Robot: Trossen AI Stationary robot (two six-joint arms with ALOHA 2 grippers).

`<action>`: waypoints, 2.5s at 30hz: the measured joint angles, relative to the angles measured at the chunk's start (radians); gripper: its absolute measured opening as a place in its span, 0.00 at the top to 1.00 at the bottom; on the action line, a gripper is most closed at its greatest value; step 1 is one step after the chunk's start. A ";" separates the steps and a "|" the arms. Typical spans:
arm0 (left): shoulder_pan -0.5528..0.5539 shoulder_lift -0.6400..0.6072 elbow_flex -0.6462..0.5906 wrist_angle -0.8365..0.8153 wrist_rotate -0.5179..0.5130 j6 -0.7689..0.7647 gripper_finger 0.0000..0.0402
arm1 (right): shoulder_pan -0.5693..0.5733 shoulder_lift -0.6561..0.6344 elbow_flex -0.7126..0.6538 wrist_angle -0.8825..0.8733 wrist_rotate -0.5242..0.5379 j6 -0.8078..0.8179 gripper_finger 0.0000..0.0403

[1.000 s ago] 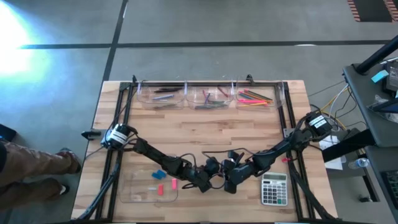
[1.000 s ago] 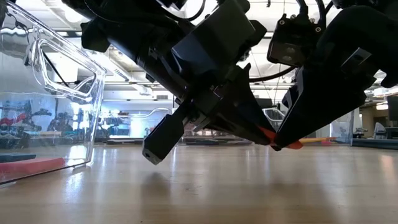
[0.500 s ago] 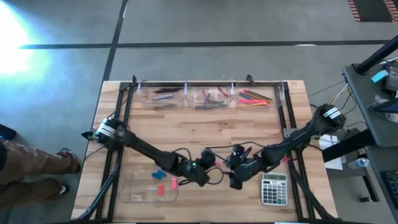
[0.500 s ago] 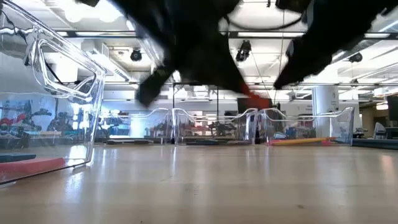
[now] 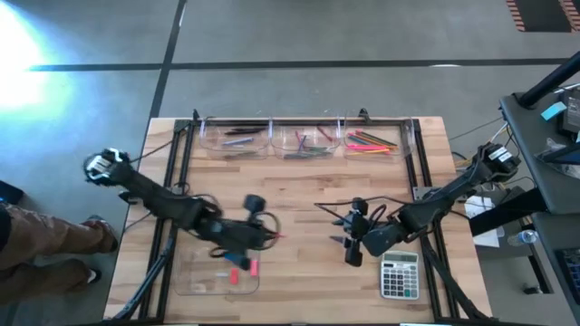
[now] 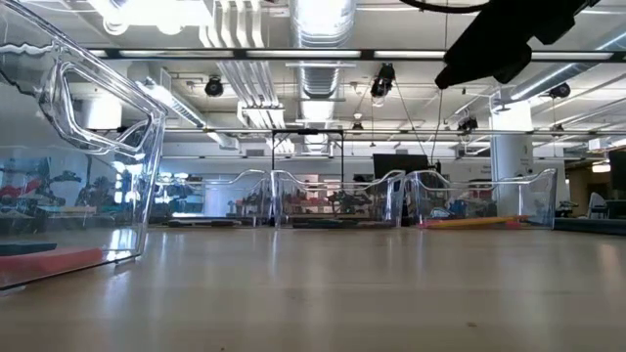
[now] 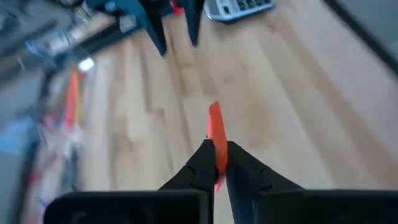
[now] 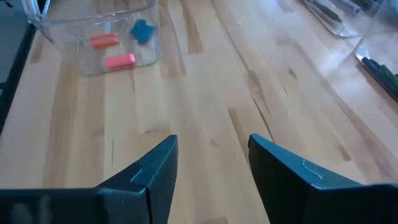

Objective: Sort crayons/erasers/pens/pencils in bins
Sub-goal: Put the orange eraser into the bottom transparent bin, then return to Home Position

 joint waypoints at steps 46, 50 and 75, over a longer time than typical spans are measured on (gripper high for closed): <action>-0.329 -0.273 -0.422 -0.031 0.120 -0.822 0.58 | -0.001 0.022 0.004 0.038 0.017 -0.036 0.55; -0.329 -0.310 -0.407 -0.027 0.052 -0.781 0.57 | -0.001 0.002 0.004 0.103 0.016 -0.157 0.55; 0.152 -0.577 -0.622 0.719 0.031 -0.057 0.56 | -0.001 -0.534 -0.145 0.185 0.010 -0.606 0.63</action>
